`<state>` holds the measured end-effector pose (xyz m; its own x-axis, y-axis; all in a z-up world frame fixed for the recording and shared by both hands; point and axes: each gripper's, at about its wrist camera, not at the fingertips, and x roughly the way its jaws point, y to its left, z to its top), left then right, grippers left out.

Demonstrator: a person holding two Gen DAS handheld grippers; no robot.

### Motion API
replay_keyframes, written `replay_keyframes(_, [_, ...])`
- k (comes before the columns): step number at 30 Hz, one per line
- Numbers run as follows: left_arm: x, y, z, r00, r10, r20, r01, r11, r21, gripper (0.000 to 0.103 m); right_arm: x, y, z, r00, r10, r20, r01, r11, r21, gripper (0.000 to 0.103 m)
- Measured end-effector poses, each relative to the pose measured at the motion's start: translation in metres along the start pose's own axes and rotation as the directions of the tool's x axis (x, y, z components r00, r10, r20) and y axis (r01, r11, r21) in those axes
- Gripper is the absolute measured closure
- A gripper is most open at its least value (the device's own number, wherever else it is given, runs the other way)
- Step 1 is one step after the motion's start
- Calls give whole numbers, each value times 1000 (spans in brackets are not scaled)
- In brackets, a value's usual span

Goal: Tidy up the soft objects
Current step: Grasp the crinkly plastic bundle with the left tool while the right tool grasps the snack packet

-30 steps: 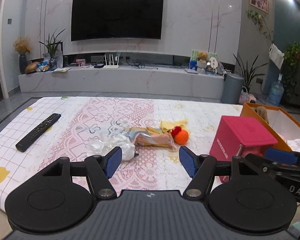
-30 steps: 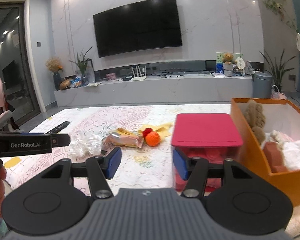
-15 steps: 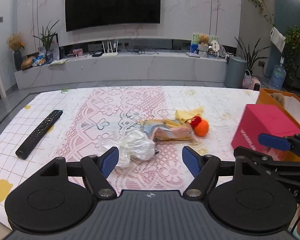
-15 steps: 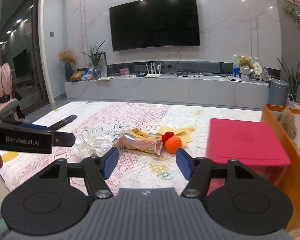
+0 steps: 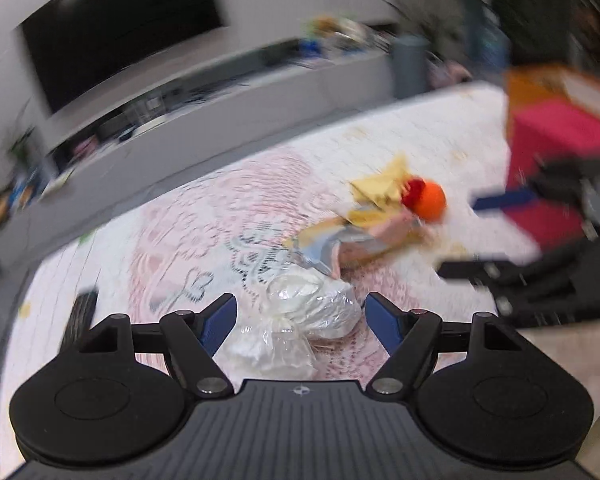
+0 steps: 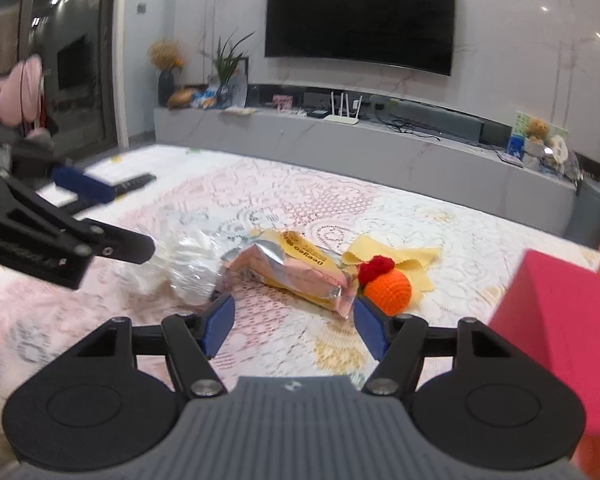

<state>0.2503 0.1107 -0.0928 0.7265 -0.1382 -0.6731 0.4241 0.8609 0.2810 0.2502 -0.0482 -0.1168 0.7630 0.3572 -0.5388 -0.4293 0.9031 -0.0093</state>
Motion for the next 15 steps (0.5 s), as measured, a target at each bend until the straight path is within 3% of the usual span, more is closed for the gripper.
replay_keyframes(6, [32, 1, -3, 993, -51, -108, 71, 980, 184, 17, 43, 4, 8, 1000, -5, -14, 3, 991, -137, 37])
replay_keyframes(10, [49, 3, -10, 987, -36, -159, 73, 970, 231, 19, 68, 13, 14, 1000, 1, -27, -7, 969, -245, 37])
replay_keyframes(15, [60, 0, -12, 985, -15, -169, 58, 966, 251, 20, 92, 23, 18, 999, 6, -40, -19, 949, -316, 38])
